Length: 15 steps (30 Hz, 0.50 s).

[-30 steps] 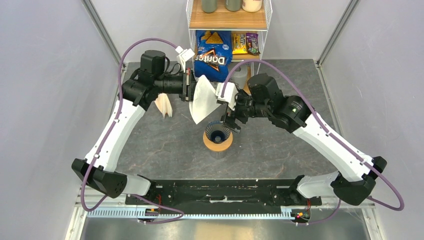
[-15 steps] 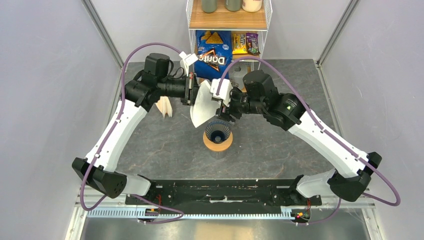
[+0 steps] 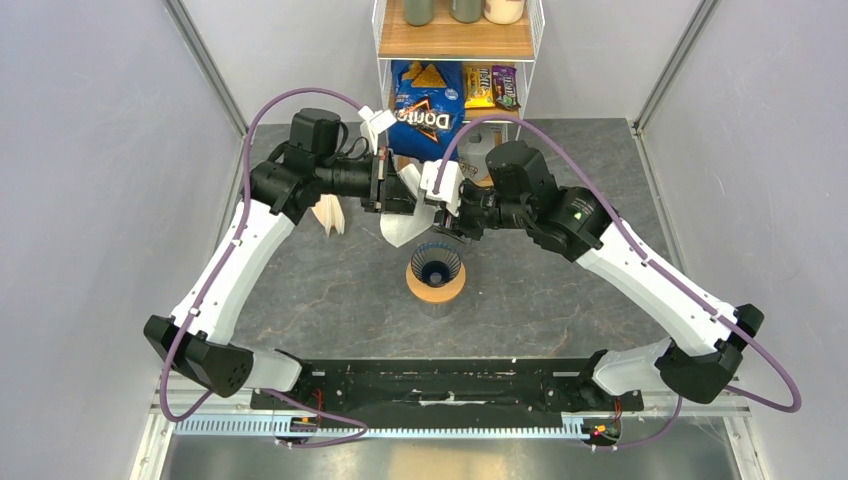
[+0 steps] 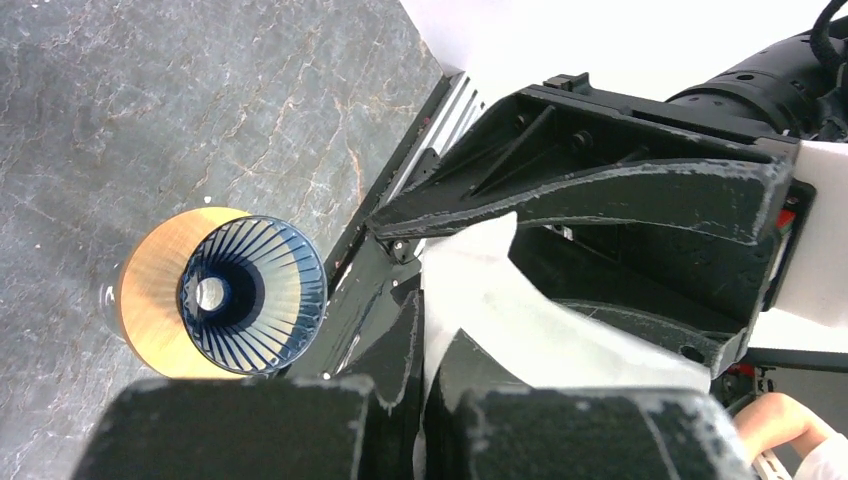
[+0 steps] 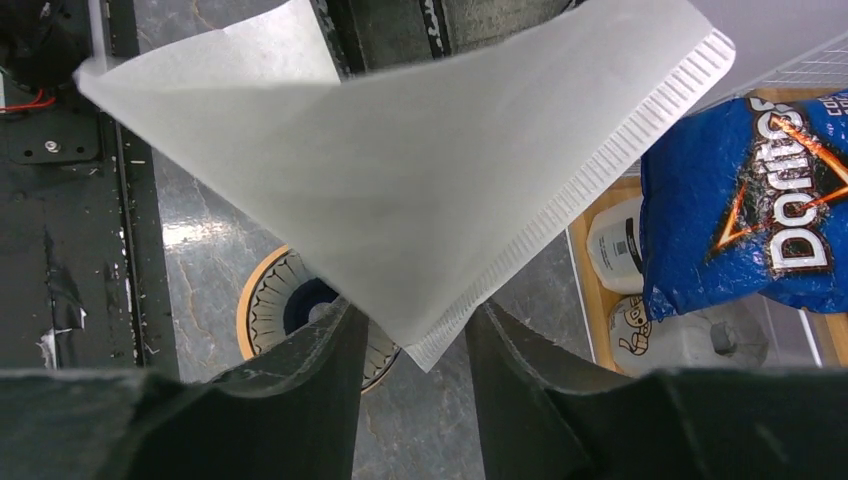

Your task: Place the coffee filter in the dripper

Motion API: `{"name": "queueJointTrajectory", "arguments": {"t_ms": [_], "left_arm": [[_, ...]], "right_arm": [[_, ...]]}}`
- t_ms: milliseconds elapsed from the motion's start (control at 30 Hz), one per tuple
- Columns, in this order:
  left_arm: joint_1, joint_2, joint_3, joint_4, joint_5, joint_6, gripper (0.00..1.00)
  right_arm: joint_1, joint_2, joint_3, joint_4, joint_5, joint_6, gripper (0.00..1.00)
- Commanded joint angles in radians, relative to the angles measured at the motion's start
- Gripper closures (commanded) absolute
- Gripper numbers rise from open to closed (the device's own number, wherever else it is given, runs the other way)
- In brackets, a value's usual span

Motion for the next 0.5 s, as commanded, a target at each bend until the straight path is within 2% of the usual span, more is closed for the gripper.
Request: {"name": "queueJointTrajectory", "arguments": {"t_ms": [0, 100, 233, 367, 467], "left_arm": [[-0.015, -0.038, -0.009, -0.008, 0.003, 0.004, 0.98], [-0.022, -0.043, -0.022, -0.007, 0.018, 0.014, 0.98], [-0.022, -0.043, -0.028, -0.008, 0.016, 0.014, 0.98], [-0.021, -0.043, -0.029, 0.002, 0.04, 0.018, 0.77], [-0.021, -0.045, -0.028, 0.01, 0.047, 0.017, 0.72]], "right_arm": [[0.004, -0.035, 0.03, 0.003, -0.024, -0.005, 0.56], [0.004, -0.034, 0.035, -0.005, -0.029, 0.003, 0.64], [0.004, -0.044, 0.031, -0.012, -0.047, -0.003, 0.67], [0.004, -0.06, 0.014, -0.01, -0.069, -0.011, 0.76], [0.004, -0.062, 0.013, -0.006, -0.074, -0.006, 0.76]]}}
